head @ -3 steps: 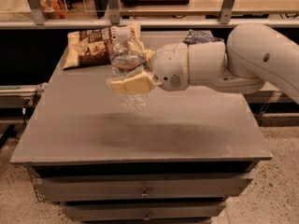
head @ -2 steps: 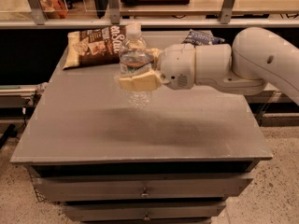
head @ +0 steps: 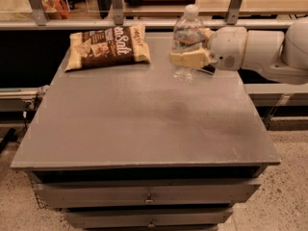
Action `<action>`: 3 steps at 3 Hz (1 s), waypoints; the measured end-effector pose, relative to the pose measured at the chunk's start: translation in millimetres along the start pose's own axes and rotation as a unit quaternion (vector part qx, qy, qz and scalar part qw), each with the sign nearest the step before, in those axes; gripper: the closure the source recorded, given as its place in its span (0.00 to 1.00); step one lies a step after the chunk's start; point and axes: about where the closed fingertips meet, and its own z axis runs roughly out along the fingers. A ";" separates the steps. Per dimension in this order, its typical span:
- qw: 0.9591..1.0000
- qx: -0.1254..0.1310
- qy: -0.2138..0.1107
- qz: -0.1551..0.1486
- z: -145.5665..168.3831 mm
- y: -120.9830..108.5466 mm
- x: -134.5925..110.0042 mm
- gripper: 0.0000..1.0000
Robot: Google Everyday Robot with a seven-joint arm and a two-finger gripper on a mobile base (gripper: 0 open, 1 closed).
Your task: Move water bottle near blue chip bag
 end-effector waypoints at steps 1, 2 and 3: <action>0.999 0.044 0.023 -0.022 -31.4 -47.5 -6.6 1.00; 0.993 0.103 0.045 -0.018 -76.1 -87.8 -0.7 1.00; 0.989 0.146 0.037 0.001 -107.1 -107.8 15.5 1.00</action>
Offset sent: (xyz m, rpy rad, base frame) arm 0.0664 -0.1569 0.0368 -0.0986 -0.0381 -0.3342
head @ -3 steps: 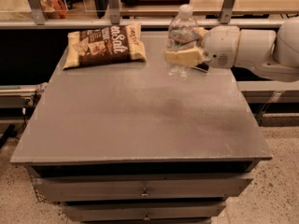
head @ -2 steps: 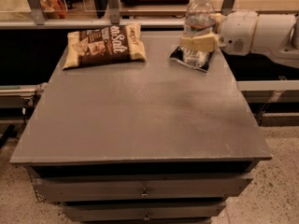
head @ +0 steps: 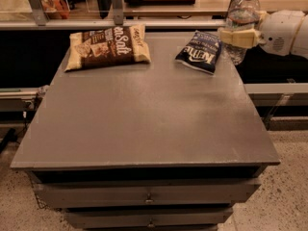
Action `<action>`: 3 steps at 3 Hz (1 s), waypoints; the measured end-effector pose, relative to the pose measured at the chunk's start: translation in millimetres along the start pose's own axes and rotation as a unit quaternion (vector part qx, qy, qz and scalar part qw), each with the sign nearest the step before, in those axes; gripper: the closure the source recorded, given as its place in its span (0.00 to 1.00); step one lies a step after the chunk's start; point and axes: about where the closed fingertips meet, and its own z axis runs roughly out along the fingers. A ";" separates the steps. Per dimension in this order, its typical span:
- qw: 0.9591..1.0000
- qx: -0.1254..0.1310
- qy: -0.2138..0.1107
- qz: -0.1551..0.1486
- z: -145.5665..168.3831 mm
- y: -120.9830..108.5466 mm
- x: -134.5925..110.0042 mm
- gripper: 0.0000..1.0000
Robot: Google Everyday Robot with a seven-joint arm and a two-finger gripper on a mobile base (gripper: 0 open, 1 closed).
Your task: Move water bottle near blue chip bag
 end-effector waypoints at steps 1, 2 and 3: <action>0.999 0.028 -0.004 0.030 -4.2 -18.5 20.5 1.00; 0.997 0.057 -0.003 0.056 -6.9 -39.0 38.3 1.00; 0.993 0.080 -0.003 0.084 -6.0 -54.5 57.9 1.00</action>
Offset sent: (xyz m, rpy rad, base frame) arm 0.0481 -0.0697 -0.0429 0.1338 0.0872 -0.2189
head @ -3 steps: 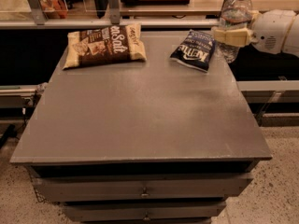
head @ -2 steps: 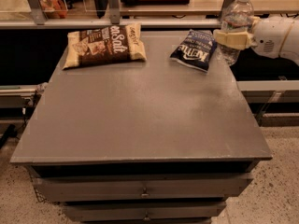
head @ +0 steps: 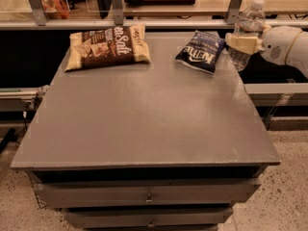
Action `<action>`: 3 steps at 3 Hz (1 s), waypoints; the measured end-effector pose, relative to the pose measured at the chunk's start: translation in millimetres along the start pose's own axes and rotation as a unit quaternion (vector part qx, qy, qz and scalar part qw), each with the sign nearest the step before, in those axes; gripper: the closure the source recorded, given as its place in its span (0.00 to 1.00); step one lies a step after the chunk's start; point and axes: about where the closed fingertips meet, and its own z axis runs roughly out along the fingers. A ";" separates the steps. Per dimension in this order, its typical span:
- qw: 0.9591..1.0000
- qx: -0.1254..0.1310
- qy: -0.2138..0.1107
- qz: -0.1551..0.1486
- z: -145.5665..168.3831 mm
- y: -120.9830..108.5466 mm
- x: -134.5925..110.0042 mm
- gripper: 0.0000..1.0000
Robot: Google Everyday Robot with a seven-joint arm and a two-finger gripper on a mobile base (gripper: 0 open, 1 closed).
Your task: Move water bottle near blue chip bag
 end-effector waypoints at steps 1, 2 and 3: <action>0.999 0.019 0.000 0.035 7.3 -9.2 23.6 1.00; 0.998 0.033 0.001 0.058 11.9 -10.8 38.7 1.00; 0.997 0.035 0.002 0.063 14.9 -11.3 38.8 0.76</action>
Offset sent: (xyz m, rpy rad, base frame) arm 0.0188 -0.0125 -0.0583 0.1244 0.1024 -0.1275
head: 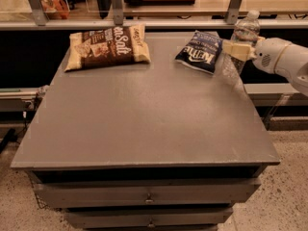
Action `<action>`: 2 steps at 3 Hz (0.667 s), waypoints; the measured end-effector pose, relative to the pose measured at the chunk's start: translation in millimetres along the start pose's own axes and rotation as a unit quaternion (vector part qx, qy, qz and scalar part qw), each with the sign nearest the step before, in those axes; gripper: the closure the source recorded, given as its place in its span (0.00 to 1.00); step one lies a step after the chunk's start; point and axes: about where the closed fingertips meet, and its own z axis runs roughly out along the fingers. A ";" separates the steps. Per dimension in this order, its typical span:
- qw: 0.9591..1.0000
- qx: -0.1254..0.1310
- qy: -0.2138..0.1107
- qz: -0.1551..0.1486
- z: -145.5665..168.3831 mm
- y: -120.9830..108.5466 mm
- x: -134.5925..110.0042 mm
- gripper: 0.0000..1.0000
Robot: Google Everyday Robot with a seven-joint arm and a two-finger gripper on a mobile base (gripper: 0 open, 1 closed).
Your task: Move water bottle near blue chip bag
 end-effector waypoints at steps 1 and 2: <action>1.000 0.000 0.000 0.000 -0.1 0.1 -1.8 0.52; 1.000 0.000 0.000 0.000 0.0 0.2 -2.1 0.29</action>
Offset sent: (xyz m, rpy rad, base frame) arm 0.0046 0.0252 -0.0278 0.0586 0.0226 0.0464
